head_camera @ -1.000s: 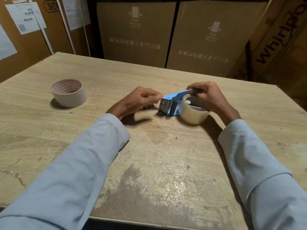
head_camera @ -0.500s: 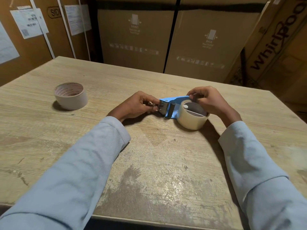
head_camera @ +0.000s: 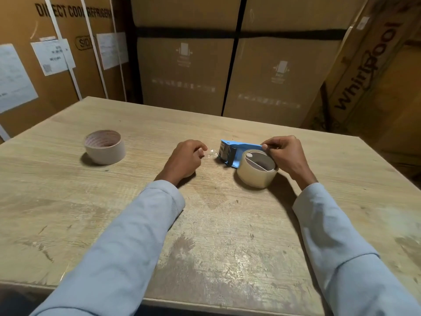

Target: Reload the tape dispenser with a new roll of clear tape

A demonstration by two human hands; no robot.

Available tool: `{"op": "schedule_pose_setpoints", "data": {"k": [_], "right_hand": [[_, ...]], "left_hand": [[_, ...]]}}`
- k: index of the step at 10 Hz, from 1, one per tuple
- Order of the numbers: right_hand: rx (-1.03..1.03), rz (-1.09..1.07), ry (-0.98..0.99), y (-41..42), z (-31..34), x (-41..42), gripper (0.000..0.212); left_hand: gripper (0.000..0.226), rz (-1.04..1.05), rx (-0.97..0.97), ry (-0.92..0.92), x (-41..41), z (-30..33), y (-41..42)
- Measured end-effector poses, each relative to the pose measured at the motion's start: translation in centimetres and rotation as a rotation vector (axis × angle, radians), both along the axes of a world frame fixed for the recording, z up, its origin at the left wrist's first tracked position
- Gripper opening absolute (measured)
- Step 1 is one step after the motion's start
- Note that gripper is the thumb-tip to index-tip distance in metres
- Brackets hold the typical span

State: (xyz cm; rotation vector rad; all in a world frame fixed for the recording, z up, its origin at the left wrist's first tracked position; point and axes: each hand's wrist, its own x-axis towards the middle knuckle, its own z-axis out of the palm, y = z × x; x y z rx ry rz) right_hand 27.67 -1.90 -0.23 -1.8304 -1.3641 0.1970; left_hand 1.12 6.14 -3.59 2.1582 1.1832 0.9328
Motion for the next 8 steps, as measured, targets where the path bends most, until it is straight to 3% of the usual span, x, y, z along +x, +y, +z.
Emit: {"op": "schedule_pose_setpoints", "data": {"k": [1, 2, 4, 5, 6, 8], "right_hand": [[0.013, -0.022, 0.012, -0.3, -0.3, -0.3, 0.01], [0.032, -0.054, -0.122, -0.7, -0.1, -0.5, 0.012], [0.287, -0.063, -0.374, -1.3, 0.1, -0.7, 0.028], [0.26, 0.072, -0.397, -0.6, -0.4, -0.6, 0.036], [0.188, 0.127, -0.303, 0.0, -0.8, 0.0, 0.038], [0.011, 0.186, -0.217, 0.5, -0.5, -0.1, 0.053]], "left_hand": [[0.04, 0.007, 0.003, 0.054, -0.2, 0.0, -0.3], [0.059, -0.017, 0.008, 0.075, 0.0, 0.1, -0.4], [0.047, 0.071, 0.083, 0.032, -0.3, -0.1, 1.0], [0.029, 0.106, 0.143, -0.01, -0.2, 0.0, 1.7], [0.025, 0.13, 0.186, 0.022, 0.0, -0.4, 2.9], [0.052, 0.102, 0.242, 0.2, 2.4, 0.0, 4.9]]}}
